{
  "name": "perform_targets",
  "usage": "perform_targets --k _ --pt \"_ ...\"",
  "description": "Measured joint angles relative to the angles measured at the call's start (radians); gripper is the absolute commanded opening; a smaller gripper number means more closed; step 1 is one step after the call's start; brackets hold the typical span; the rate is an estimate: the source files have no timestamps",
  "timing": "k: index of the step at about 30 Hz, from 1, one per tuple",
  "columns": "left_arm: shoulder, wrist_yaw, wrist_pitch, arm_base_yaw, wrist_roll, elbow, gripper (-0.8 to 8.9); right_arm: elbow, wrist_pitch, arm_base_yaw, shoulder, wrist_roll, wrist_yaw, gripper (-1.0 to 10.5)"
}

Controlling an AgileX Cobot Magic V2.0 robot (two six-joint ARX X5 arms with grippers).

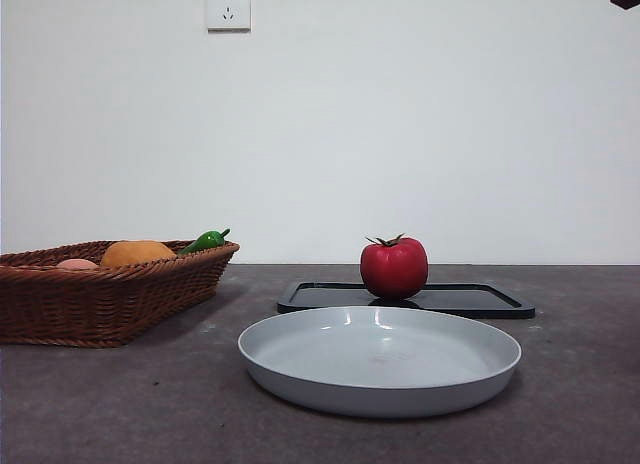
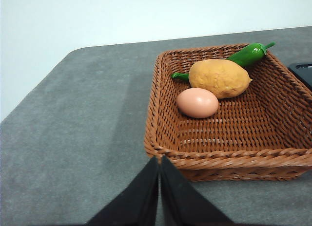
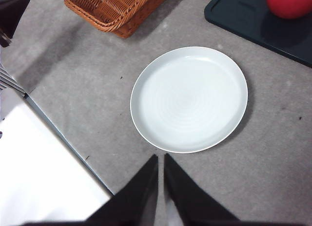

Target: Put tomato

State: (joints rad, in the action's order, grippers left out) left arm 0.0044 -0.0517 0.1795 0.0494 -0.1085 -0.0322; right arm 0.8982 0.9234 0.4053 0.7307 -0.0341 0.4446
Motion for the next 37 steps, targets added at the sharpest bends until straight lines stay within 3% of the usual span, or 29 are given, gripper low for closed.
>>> perform_targets --k 20,23,29,37 --pt "0.0 0.0 0.0 0.0 0.006 0.0 0.08 0.0 -0.001 0.0 0.0 0.001 -0.001 0.1" --pt "0.0 0.0 0.0 0.0 0.006 0.0 0.08 0.0 -0.031 -0.012 -0.005 0.039 -0.034 0.1" --pt "0.0 0.0 0.0 0.0 0.006 0.0 0.08 -0.04 -0.255 -0.15 -0.102 0.092 -0.079 0.1" --pt "0.0 0.0 0.0 0.0 0.006 0.0 0.08 -0.351 -0.649 -0.338 -0.315 0.106 -0.083 0.1"
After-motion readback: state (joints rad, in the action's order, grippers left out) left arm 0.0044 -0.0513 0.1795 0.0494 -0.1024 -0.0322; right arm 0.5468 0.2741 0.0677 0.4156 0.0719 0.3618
